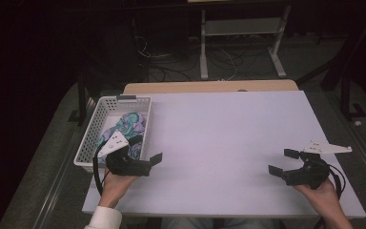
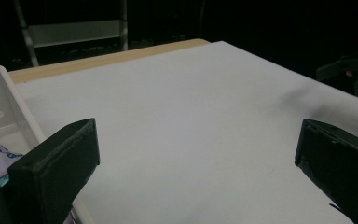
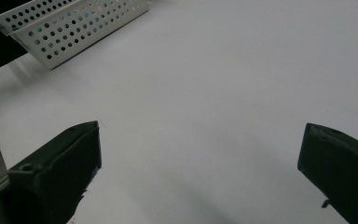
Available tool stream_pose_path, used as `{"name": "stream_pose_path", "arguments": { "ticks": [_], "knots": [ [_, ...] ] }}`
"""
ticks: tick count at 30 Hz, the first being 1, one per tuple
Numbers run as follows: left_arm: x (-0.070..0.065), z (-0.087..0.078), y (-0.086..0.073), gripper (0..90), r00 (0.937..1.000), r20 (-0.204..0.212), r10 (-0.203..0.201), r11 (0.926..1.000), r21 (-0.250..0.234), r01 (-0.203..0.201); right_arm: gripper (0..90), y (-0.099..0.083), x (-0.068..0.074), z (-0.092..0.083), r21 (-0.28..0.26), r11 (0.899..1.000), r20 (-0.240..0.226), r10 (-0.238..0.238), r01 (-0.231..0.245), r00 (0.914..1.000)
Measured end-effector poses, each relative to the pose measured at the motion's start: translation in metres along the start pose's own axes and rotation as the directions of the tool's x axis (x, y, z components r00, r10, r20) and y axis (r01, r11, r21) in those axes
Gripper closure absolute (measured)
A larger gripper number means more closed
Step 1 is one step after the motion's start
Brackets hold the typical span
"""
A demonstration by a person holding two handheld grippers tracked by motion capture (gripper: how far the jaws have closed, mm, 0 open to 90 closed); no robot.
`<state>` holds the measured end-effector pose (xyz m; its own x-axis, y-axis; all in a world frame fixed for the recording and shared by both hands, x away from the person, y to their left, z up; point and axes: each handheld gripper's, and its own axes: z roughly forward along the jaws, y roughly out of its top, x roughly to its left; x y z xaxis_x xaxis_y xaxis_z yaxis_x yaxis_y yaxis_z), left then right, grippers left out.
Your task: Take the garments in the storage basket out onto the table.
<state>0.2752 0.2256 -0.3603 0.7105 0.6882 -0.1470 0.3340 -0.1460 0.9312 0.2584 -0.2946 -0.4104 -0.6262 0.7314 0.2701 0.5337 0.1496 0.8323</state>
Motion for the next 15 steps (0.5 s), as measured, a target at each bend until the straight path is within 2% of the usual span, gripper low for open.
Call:
{"name": "stream_pose_path", "arguments": {
  "ticks": [15],
  "knots": [
    [0.008, -0.003, 0.011, 0.0, 0.9998, 0.001, 0.017, 0.9987, 0.048, -0.017, 0.0, 0.000, 0.000, 0.000, -0.004, 1.000, -0.007, -0.001, 0.001, 1.0000]
  ]
}}
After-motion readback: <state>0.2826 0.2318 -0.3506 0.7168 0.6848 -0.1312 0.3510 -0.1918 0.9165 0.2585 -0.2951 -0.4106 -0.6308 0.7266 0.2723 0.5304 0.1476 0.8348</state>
